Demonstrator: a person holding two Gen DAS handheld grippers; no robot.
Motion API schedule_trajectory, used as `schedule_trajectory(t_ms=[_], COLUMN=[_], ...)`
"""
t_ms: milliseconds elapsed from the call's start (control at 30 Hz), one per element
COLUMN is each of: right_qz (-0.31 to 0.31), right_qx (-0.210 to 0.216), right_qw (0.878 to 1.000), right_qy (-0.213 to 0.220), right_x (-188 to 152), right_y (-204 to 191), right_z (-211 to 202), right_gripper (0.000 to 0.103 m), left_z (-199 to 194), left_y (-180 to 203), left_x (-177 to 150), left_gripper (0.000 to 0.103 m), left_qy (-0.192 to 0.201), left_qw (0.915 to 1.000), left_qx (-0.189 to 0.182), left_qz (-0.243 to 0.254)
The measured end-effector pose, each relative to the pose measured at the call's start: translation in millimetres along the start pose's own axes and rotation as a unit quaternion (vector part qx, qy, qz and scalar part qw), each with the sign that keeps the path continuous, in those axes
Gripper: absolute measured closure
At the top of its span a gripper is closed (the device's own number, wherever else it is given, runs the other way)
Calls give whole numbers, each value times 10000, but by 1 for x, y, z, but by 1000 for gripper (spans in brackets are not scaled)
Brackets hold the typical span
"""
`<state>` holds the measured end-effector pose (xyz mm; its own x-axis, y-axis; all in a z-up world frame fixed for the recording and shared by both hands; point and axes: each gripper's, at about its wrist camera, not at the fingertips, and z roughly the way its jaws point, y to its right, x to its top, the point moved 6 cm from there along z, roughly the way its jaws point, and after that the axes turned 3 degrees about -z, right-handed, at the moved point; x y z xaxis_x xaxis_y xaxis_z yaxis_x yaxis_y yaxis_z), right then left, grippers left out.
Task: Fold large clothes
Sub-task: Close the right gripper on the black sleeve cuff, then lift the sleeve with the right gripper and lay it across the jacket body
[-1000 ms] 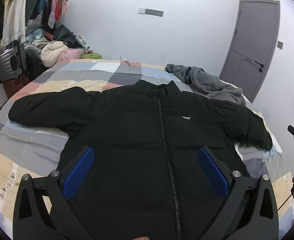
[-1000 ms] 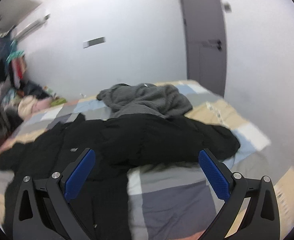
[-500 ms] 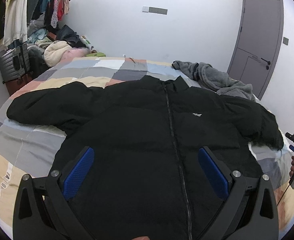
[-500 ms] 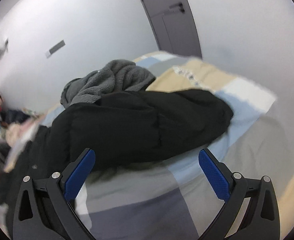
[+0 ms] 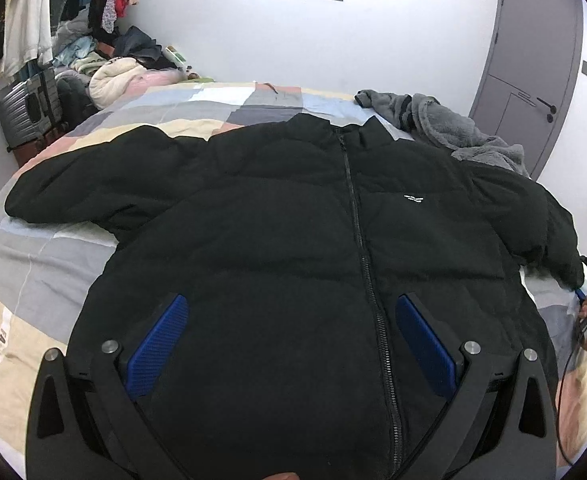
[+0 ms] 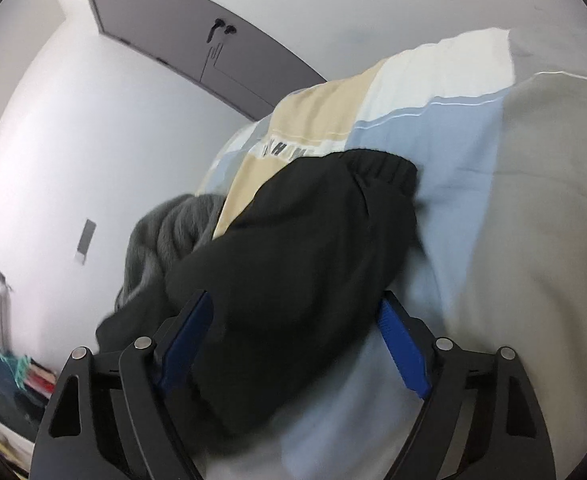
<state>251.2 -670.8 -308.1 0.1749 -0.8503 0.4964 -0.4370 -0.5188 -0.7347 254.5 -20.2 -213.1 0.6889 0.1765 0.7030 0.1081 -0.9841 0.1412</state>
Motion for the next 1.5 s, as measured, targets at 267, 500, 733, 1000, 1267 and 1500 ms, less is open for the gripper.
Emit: schedule_trajectory(t_ms=[267, 500, 733, 1000, 1267, 1500], right_qz=[-19, -585, -1287, -2050, -2294, -3142], right_qx=[13, -395, -610, -704, -270, 267], right_qw=[9998, 9975, 9888, 9720, 9663, 9420], right_qy=[213, -18, 442, 903, 1140, 1146], right_x=[36, 47, 75, 102, 84, 26], right_y=[-2, -29, -71, -162, -269, -386], right_z=[40, 51, -8, -84, -143, -181], right_gripper=[40, 90, 96, 99, 99, 98], left_z=[17, 21, 5, -23, -41, -41], left_y=[-5, -10, -6, -16, -46, -65], left_x=[-2, -3, 0, 7, 17, 15], left_gripper=[0, 0, 0, 0, 0, 0], left_qy=[-88, -109, 89, 294, 627, 512], left_qw=[9998, 9989, 9988, 9973, 9948, 9971], left_qx=[188, 441, 361, 480, 622, 326], left_qz=[-51, 89, 308, 462, 513, 451])
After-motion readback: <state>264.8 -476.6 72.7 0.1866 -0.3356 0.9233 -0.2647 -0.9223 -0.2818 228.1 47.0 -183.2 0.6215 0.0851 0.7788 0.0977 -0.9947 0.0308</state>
